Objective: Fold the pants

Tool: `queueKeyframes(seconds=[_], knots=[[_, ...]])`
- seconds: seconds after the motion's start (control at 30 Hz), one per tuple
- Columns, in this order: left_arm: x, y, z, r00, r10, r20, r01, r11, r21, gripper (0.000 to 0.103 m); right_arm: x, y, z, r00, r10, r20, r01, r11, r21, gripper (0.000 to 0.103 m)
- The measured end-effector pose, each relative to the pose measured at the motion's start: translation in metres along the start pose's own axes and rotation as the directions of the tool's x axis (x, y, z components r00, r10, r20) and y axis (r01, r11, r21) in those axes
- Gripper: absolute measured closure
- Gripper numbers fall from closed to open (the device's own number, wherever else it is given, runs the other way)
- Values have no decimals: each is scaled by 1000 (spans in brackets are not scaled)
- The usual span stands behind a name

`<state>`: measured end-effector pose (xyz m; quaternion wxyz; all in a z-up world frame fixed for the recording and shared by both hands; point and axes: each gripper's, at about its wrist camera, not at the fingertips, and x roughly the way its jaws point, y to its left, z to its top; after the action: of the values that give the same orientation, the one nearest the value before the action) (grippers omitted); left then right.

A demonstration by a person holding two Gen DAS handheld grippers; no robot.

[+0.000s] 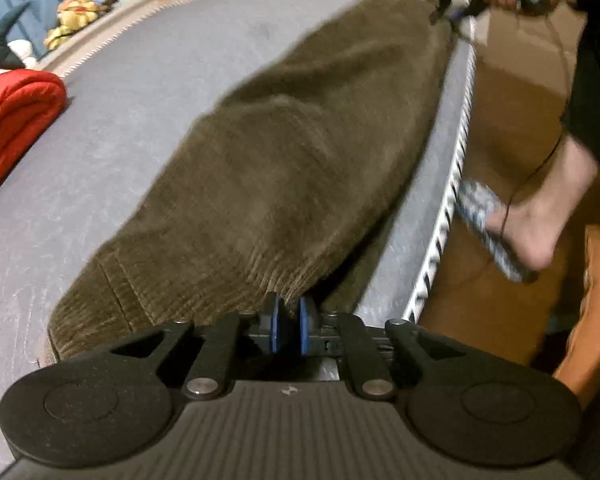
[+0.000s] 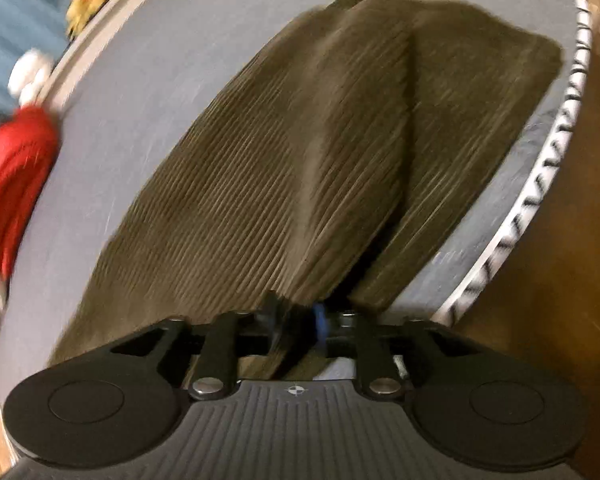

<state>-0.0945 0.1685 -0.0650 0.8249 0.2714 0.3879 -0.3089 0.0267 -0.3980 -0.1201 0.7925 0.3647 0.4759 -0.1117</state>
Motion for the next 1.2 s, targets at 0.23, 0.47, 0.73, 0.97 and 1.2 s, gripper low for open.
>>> queueKeyframes(seconds=[0.23,0.47,0.73,0.97,1.2], knots=[[-32,35,20,962,20,273,44,973,-226,51,-11,-34,62,974,-84,209,52,986,156,48],[-15,63,71,960,112,257,18,890,-455,51,3,-79,86,978,-77,196,28,970,240,47],[19,71,129,924,274,267,-58,790,-610,51,16,-60,100,970,-75,231,58,995,78,48],[55,60,137,956,234,174,-84,794,-602,51,27,-17,86,952,-73,297,167,937,-305,87],[48,60,142,954,208,218,-29,784,-620,51,-43,-18,95,891,-42,451,154,965,-214,97]])
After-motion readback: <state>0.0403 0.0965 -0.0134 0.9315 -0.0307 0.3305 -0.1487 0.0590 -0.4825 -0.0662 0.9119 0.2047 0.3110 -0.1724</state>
